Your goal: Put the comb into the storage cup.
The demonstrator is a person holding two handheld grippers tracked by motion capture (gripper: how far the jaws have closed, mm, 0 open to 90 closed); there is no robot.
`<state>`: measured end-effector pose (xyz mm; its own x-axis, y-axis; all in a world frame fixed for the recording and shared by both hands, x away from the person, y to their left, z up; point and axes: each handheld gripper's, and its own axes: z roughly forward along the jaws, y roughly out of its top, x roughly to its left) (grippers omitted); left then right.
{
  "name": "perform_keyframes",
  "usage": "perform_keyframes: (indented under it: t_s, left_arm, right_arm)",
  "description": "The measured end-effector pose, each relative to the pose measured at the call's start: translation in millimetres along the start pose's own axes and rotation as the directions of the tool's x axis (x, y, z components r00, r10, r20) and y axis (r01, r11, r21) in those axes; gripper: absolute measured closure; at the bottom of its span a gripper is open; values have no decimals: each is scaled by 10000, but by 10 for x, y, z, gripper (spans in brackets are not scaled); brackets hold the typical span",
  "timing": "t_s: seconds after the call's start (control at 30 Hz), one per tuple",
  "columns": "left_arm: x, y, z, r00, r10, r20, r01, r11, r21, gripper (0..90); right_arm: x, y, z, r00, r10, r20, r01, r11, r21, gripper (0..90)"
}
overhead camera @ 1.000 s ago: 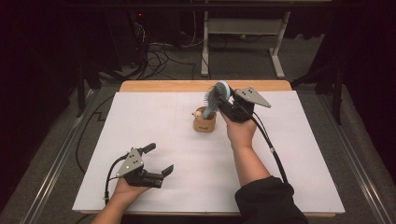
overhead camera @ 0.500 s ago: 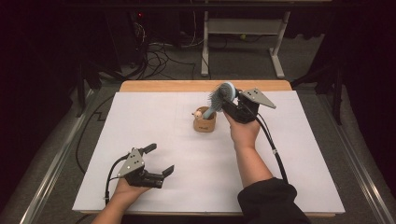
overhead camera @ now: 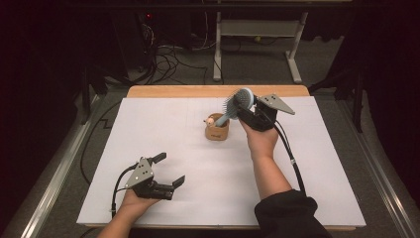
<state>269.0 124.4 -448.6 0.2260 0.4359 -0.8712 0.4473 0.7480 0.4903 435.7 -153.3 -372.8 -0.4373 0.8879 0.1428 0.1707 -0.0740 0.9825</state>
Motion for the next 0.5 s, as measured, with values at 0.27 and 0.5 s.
perform_keyframes:
  t_s: [0.27,0.5]
  left_arm:
    - [-6,-4,0,10000,-46,-17,46,10000,-1,21]
    - [0,-8,2,10000,47,-9,-47,10000,52,23]
  right_arm:
    - [-7,-1,-8,9999,-151,67,151,9998,118,421]
    - [-15,-1,-15,9998,-190,15,190,9997,119,377]
